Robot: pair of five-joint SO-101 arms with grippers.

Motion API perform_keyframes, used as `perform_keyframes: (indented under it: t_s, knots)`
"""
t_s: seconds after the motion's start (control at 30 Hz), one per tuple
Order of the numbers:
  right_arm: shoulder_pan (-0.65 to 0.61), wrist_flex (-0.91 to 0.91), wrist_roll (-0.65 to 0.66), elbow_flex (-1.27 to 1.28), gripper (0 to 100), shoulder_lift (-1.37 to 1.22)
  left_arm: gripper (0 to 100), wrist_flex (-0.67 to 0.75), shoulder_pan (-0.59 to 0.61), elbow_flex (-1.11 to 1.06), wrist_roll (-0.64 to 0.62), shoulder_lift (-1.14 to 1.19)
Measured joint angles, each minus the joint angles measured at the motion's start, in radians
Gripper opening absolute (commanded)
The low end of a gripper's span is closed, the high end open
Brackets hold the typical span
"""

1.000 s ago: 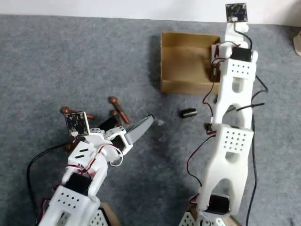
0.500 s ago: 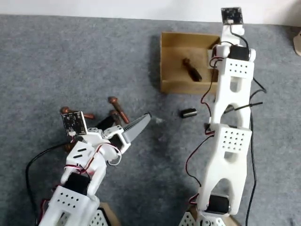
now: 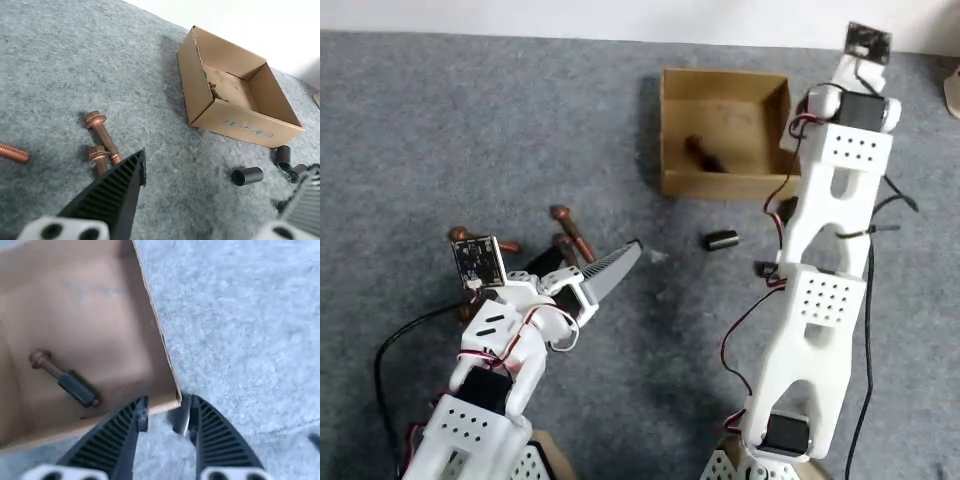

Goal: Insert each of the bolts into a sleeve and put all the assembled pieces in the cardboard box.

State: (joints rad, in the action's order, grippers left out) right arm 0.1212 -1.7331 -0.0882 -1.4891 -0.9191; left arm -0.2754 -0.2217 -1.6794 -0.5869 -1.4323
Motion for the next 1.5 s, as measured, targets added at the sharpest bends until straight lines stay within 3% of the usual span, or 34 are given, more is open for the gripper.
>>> perform_keyframes:
  t_s: [0.17,0.43,0.77,1.5]
  knots:
    - [0.052,-0.011,-0.044,-0.014,12.6,0.002,44,0.000,0.002,0.000,0.000,0.000]
    - [0.144,-0.012,-0.097,0.192,12.6,0.002,44,0.000,0.002,0.000,0.000,0.000]
    - [0.147,-0.012,-0.097,0.428,12.6,0.002,44,0.000,0.002,0.000,0.000,0.000]
    - [0.155,0.087,-0.100,0.651,12.6,0.002,44,0.000,0.002,0.000,0.000,0.000]
